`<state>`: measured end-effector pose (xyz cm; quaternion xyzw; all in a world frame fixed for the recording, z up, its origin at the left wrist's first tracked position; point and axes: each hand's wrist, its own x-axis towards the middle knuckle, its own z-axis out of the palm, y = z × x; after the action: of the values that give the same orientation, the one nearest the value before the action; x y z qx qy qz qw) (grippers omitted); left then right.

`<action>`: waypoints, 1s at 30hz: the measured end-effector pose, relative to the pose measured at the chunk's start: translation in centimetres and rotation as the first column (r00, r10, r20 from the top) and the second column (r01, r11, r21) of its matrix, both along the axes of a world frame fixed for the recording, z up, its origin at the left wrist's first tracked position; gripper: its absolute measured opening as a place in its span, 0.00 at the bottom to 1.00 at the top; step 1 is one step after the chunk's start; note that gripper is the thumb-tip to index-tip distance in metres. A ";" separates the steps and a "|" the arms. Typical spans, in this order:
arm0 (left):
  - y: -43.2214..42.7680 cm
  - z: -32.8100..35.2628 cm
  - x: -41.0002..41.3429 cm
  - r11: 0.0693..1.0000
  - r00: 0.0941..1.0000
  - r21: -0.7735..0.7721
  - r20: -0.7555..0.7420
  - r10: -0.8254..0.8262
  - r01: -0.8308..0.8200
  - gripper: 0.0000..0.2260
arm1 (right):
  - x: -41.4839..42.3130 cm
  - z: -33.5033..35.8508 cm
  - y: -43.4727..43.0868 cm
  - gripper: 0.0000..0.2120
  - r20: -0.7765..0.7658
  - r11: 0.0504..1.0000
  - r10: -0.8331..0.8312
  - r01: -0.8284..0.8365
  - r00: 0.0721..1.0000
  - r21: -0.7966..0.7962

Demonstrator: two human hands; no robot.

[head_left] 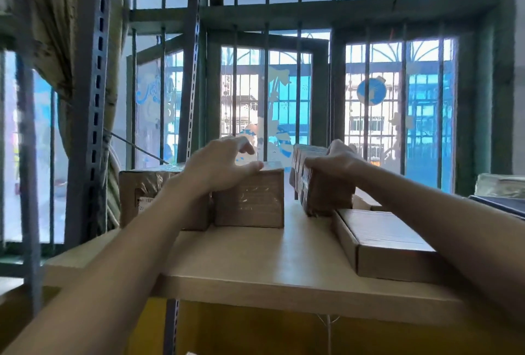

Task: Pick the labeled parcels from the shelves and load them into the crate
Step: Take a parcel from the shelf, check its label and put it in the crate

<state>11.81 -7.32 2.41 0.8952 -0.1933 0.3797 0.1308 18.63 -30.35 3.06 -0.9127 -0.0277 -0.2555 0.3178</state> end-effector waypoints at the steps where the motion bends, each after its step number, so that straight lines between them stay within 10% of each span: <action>1: -0.6 -0.1 0.2 0.998 0.998 -0.049 0.056 -0.038 0.040 0.16 | -0.4 0.1 -0.1 0.28 0.055 0.994 0.032 -0.038 0.998 0.103; 5: -2.8 0.1 0.8 0.923 0.976 -0.329 0.155 -0.156 0.200 0.16 | -2.3 2.3 -0.4 0.25 0.370 0.823 0.184 -0.349 0.911 0.448; 13: -6.3 1.5 0.8 0.530 0.732 -0.722 -0.046 -0.679 0.446 0.13 | -4.5 2.8 0.5 0.29 0.535 0.490 0.521 -0.746 0.665 0.451; 22: -5.0 0.8 1.0 0.655 0.811 -0.499 0.200 -0.550 0.568 0.16 | -3.3 2.4 0.7 0.15 0.514 0.533 0.417 -0.660 0.749 0.530; 28: -7.4 -0.2 0.3 0.810 0.779 -0.087 0.351 -0.520 0.580 0.18 | -3.8 1.7 -0.1 0.16 0.280 0.206 0.750 -0.613 0.600 0.763; 30: -7.5 0.1 0.1 0.810 0.769 -0.068 0.371 -0.521 0.582 0.19 | -2.9 1.4 -0.6 0.12 0.271 0.348 0.606 -0.556 0.748 0.755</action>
<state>11.96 -14.86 2.46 0.7049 -0.4328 0.4862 0.2817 15.69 -30.90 4.46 -0.6039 -0.2224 -0.0837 0.7608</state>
